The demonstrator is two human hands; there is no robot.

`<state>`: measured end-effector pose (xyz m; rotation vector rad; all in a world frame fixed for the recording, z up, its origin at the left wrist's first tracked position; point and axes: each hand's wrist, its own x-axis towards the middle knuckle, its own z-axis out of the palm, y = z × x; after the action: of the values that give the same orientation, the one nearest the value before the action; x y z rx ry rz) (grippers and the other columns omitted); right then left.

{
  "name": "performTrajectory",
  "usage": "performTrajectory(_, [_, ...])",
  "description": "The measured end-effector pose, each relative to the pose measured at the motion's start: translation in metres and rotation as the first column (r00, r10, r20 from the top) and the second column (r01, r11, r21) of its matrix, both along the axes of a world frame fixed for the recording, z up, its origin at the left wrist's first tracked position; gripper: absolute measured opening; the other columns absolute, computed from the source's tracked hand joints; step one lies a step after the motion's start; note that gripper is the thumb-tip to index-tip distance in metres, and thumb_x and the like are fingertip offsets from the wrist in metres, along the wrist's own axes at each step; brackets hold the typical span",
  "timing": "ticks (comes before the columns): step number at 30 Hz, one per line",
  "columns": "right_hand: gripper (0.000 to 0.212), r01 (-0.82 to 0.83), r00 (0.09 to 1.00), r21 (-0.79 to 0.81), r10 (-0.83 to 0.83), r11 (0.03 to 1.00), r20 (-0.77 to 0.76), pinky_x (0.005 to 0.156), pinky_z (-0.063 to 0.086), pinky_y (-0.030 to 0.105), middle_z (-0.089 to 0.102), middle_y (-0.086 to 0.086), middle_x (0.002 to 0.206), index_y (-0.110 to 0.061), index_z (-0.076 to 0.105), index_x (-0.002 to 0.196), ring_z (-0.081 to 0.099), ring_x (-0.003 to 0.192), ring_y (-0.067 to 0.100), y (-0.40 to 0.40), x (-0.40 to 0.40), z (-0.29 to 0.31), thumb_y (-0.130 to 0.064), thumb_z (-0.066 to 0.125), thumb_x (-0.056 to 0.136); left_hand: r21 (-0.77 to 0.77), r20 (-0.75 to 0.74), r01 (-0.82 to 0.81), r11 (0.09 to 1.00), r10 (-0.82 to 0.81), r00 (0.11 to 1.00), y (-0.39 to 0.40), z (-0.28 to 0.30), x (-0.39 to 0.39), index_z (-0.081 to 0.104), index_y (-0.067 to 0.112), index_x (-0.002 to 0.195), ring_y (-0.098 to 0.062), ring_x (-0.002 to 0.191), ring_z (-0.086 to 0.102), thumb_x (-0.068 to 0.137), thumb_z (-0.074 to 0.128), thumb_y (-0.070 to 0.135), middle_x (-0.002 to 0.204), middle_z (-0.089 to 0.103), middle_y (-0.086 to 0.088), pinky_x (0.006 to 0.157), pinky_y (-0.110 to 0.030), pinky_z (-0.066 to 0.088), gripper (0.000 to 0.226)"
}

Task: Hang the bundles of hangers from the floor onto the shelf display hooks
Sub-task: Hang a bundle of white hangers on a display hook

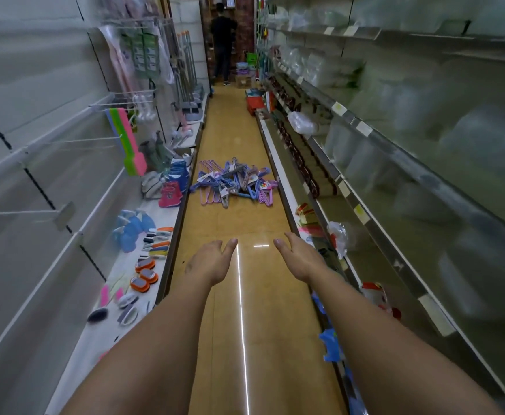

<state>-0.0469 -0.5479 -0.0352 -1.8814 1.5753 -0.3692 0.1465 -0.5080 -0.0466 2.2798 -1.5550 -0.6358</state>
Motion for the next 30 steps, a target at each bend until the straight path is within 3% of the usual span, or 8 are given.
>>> performTrajectory(17, [0.062,-0.056,0.998,0.015,0.056,0.998,-0.020,0.109,0.031,0.041,0.029,0.005,0.155,-0.020,0.024,0.151,0.032,0.140,0.025,-0.204,0.012,-0.017,-0.054,0.028,0.099,0.038,-0.028,-0.018,0.999,0.020,0.999,-0.206,-0.021,0.013,0.033,0.015,0.146,-0.028,0.135,0.038,0.095,0.020,0.062,0.148,0.039,-0.010,0.105,-0.044,0.035,0.070])
performTrajectory(30, [0.060,-0.062,0.995,-0.038,0.059,0.997,-0.075,0.107,0.032,0.038,0.030,0.004,0.154,-0.019,0.025,0.150,0.034,0.139,0.023,-0.428,0.100,-0.009,-0.052,0.029,0.099,0.018,-0.053,-0.021,1.000,0.022,0.998,-0.424,-0.020,0.109,0.031,0.014,0.147,-0.027,0.137,0.035,0.096,0.021,0.060,0.151,0.035,-0.009,0.109,-0.043,0.033,0.070])
